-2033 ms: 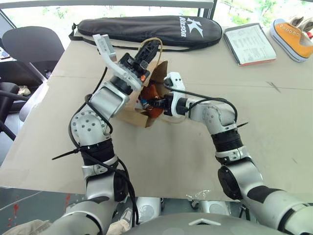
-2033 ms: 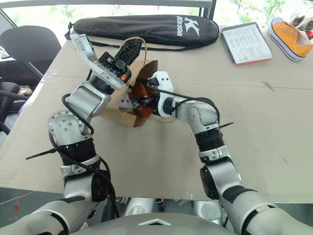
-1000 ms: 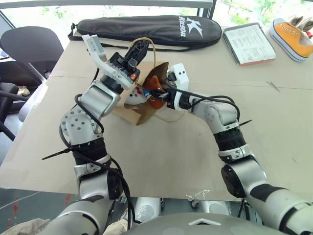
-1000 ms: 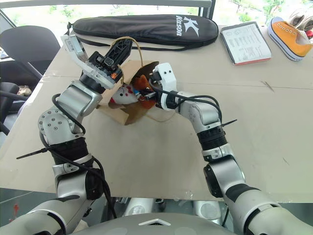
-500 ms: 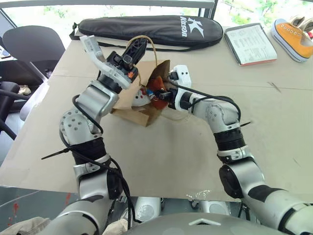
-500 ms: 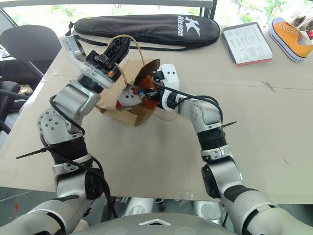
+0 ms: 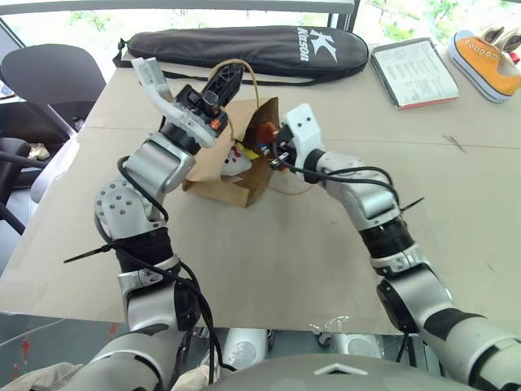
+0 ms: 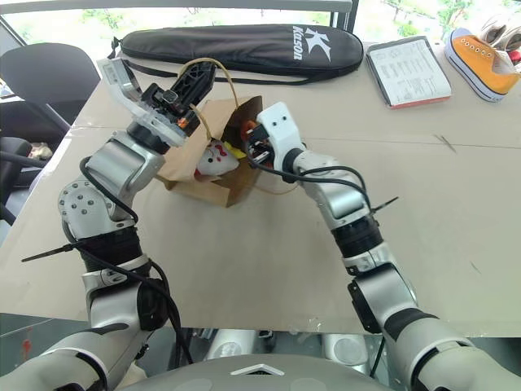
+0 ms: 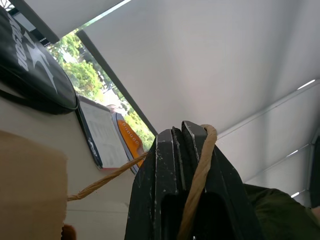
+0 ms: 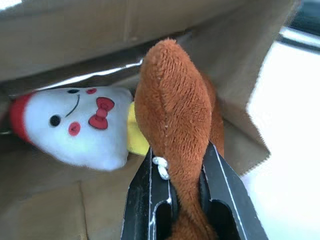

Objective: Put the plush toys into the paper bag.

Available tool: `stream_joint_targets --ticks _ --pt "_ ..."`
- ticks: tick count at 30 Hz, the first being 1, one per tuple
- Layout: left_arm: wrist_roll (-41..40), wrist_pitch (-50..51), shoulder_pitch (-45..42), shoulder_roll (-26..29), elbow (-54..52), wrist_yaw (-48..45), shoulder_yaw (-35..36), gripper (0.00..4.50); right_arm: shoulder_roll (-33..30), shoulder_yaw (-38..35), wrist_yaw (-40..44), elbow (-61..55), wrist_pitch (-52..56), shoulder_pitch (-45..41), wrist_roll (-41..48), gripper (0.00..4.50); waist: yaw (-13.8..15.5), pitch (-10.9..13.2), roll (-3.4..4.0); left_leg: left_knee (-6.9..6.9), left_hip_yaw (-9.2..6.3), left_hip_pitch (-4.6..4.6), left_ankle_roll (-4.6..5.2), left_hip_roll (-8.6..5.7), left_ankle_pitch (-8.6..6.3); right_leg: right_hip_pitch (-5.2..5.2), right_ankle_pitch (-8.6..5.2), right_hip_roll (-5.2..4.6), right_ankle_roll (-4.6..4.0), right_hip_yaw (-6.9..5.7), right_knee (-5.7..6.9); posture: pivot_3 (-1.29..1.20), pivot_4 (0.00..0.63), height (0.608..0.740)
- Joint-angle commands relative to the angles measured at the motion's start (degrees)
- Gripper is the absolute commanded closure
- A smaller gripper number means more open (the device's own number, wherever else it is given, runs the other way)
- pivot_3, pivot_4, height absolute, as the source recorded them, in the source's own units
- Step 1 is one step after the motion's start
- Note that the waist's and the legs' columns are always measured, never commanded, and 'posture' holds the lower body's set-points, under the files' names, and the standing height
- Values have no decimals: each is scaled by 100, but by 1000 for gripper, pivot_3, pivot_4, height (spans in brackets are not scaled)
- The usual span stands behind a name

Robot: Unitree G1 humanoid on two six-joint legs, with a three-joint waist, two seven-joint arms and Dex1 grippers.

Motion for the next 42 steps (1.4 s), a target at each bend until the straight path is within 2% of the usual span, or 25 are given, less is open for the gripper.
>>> stream_joint_targets --ticks 1,6,14,22,27,30,31,42 --pt "-98 29 -78 17 -209 -149 -97 4500 224 112 83 594 -820 -218 -263 4451 -1 0 0 0 0 0 0 0 0 0 0 0 0 0 0 0 150 740" --pt "-91 40 132 27 -410 -178 -180 4500 773 -543 695 947 -625 -222 623 4451 5 0 -1 0 0 0 0 1 0 1 0 -3 0 0 -1 0 150 740" --pt "-213 -8 294 -2 -624 -95 -192 4500 951 -1118 1138 464 1092 -313 1883 4451 8 1 1 -2 -3 0 0 2 0 1 0 -10 -1 -4 1 0 150 740" --pt "-207 -75 345 -100 -711 -95 -242 4500 1123 -964 1062 719 1717 -408 2034 4451 9 1 1 -5 -2 0 0 1 0 1 0 -13 -1 -3 0 0 150 740" --pt "-213 -90 518 -49 -813 -66 -188 4500 1114 -551 1113 694 1584 -222 1816 3026 2 1 1 -5 -1 0 0 0 0 1 0 -12 -1 -3 -1 0 150 740" --pt "-196 -128 578 29 -815 -74 -134 4500 926 -416 1087 426 1685 -52 1794 1637 -11 1 1 -9 0 1 0 1 0 -2 0 -11 -1 -1 0 0 150 740" --pt "-184 -137 592 57 -808 -87 -120 4500 805 -348 1107 251 1740 24 1773 1315 -8 1 1 -10 -2 1 0 1 0 -2 0 -10 -1 -2 0 0 150 740" --pt "27 -245 664 235 -597 -391 -46 4500 -320 -571 1025 -2076 2917 698 2117 1315 23 1 0 -11 -2 -1 0 -2 0 -1 0 -16 -1 -5 -3 0 150 740"
